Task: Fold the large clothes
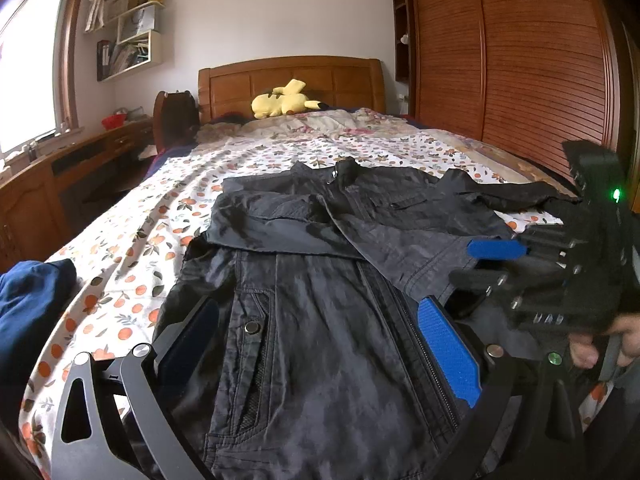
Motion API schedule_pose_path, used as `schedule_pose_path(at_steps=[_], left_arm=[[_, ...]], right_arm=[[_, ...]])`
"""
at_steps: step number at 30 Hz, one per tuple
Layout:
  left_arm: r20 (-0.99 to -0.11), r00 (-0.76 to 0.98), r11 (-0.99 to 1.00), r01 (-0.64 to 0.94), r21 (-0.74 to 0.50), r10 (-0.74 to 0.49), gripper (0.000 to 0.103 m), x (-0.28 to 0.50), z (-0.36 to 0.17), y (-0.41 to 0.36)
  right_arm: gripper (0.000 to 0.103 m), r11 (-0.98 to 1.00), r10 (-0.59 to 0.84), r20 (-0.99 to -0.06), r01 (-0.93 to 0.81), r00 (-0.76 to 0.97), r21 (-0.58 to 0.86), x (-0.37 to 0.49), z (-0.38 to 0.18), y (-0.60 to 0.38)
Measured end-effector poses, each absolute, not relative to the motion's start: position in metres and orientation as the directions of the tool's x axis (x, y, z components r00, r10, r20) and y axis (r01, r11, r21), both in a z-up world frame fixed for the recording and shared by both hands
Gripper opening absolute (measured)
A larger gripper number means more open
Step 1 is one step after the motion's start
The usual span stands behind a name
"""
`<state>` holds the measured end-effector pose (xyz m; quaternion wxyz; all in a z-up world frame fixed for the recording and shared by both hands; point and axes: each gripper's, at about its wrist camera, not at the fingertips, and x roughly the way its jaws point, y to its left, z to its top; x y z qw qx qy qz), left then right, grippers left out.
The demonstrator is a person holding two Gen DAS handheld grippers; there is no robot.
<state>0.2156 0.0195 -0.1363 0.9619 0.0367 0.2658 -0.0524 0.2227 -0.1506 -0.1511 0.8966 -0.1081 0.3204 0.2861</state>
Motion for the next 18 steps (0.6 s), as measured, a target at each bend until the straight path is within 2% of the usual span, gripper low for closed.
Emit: schedule_pose_path(at_steps=[10,12,16,18], left_arm=[[-0.512,0.854,0.991,0.129,0.041,-0.090,0.100,0.214,-0.136,0.017],[-0.513,0.854,0.991,0.129,0.040,-0.090,0.100,0.214,-0.136,0.017],[-0.509,0.855,0.990,0.135,0.037,-0.097,0.100,0.213,-0.135,0.015],[-0.508,0.856,0.990,0.137,0.040,-0.098,0.100,0.212,-0.135,0.014]], right_arm=[[0.045,0.807,0.349,-0.712,-0.582,0.610,-0.103,0.225,-0.181,-0.127],[0.043,0.813,0.324,-0.724,-0.571,0.609,-0.116,0.227,-0.186,-0.126],[0.010,0.812,0.347,-0.724,-0.577,0.596,-0.085,0.228,-0.184,-0.131],[0.006,0.826,0.352,-0.701,-0.559,0.620,-0.079,0.226,-0.177,-0.139]])
